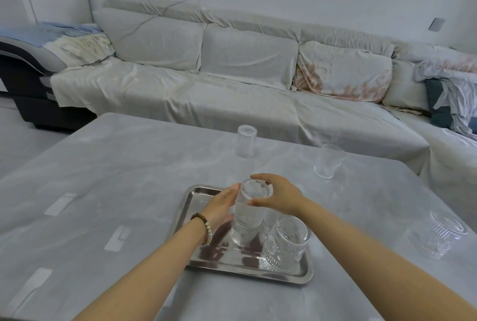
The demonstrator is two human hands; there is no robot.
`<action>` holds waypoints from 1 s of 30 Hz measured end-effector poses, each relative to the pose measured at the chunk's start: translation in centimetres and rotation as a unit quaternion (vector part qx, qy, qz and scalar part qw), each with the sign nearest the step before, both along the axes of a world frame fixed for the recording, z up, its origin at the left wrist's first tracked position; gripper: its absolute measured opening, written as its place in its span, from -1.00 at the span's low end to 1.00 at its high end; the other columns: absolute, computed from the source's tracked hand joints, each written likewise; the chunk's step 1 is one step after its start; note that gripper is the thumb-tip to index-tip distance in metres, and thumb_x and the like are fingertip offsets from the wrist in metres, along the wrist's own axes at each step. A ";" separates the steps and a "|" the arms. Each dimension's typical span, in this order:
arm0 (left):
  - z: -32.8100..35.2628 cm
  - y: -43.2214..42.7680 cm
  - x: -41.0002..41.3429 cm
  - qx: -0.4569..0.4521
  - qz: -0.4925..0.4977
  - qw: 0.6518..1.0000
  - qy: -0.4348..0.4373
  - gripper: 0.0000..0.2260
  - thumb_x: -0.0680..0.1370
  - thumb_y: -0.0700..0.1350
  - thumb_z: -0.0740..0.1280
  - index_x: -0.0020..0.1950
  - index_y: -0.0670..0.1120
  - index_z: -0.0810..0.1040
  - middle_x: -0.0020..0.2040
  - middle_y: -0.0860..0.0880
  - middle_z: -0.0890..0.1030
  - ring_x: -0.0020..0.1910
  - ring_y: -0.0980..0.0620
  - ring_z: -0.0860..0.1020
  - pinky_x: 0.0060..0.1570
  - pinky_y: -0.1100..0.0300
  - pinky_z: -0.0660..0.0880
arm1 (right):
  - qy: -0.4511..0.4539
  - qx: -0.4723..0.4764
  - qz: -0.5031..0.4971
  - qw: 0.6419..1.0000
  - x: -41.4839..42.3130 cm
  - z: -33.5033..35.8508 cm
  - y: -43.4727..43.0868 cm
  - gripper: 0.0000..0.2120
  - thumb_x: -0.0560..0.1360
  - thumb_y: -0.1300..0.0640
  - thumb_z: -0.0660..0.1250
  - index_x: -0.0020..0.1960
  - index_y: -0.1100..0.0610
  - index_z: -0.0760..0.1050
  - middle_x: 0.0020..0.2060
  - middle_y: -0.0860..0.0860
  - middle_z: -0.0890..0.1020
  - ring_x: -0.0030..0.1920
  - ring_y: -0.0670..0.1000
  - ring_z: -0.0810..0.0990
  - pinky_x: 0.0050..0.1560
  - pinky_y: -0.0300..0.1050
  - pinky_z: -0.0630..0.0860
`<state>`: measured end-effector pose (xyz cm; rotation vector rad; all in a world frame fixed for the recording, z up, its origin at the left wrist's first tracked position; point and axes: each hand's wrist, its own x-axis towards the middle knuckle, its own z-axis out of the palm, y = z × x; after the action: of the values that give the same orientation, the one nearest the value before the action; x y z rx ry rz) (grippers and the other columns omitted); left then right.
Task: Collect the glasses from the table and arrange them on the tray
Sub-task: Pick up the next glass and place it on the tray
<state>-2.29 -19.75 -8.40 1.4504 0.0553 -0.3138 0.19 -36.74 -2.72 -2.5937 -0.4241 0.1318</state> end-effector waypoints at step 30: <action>-0.6 -0.5 1.6 0.052 -0.003 0.997 -0.049 -0.47 0.44 0.09 0.39 0.39 0.06 0.40 0.39 0.00 0.45 0.36 0.04 0.41 0.38 -0.03 0.34 | -0.004 0.084 -0.046 0.995 -2.5 -1.7 -5.1 -0.53 0.55 -0.07 0.25 0.44 -0.03 0.32 0.50 -0.04 0.26 0.51 -0.03 0.16 0.51 -0.05 0.06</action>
<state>-0.66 -20.30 -8.97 1.5673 -0.0123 -0.2483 -2.31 -41.86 -4.37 -2.4431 -0.3032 0.0510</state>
